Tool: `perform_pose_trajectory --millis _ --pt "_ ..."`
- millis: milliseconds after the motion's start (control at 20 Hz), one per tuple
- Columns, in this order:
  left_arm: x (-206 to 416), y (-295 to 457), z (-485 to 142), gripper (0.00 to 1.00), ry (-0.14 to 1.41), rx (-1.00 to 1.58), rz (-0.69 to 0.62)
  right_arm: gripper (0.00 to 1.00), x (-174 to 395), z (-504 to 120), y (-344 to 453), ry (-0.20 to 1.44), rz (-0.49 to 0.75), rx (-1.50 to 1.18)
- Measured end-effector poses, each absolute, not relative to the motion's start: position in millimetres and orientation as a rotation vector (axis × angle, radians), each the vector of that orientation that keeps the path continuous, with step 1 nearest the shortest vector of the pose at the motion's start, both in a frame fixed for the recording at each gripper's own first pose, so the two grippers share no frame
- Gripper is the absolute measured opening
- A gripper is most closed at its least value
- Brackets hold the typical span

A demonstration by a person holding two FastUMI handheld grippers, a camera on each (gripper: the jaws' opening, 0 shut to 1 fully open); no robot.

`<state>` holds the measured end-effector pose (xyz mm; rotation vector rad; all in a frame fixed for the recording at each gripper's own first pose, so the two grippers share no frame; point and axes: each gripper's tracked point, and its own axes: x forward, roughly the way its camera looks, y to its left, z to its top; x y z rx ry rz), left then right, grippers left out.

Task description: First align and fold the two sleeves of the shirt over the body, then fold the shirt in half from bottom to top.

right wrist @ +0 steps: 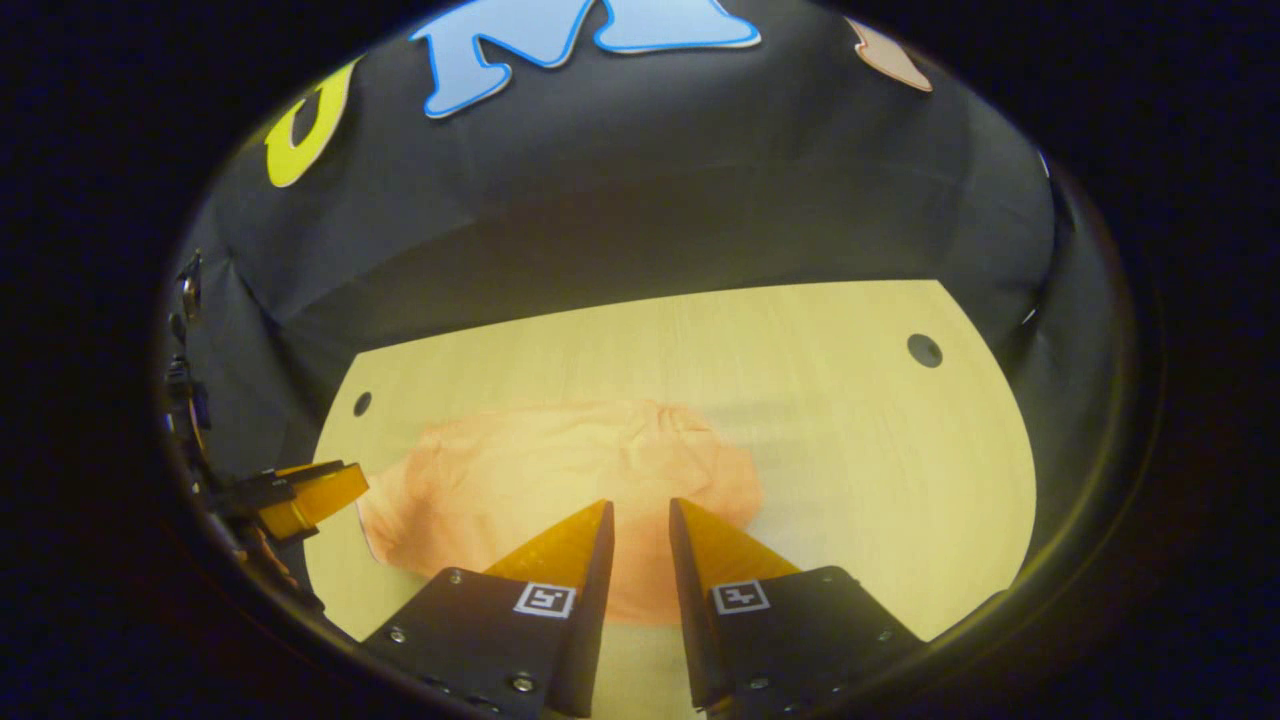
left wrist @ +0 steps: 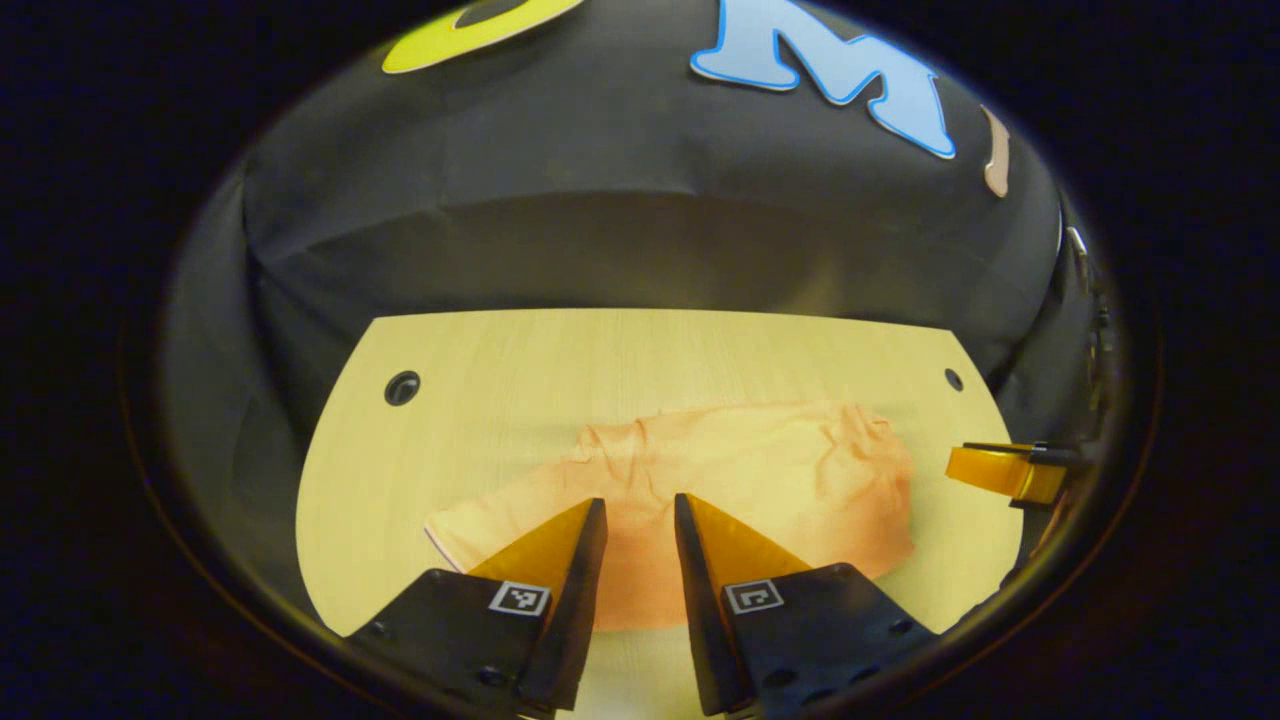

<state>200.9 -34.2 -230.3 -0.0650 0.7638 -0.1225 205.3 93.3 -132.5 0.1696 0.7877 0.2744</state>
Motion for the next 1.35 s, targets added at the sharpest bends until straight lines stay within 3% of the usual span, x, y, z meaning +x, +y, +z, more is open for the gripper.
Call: perform_pose_trajectory --millis 400,750,1000,1350 --pt "83 -41 -165 0.47 0.673 -0.063 -0.139 0.35 107 -76 86 0.676 0.298 0.159" --pt "-6 -45 -164 0.47 0.665 -0.091 -0.141 0.35 26 -84 83 0.629 0.302 0.212" --pt "-43 -48 -182 0.49 0.685 -0.09 -0.149 0.35 -7 -99 85 0.648 0.295 0.241" --pt "-47 -40 -179 0.49 0.678 -0.06 -0.181 0.35 -14 -97 82 0.635 0.249 0.267"
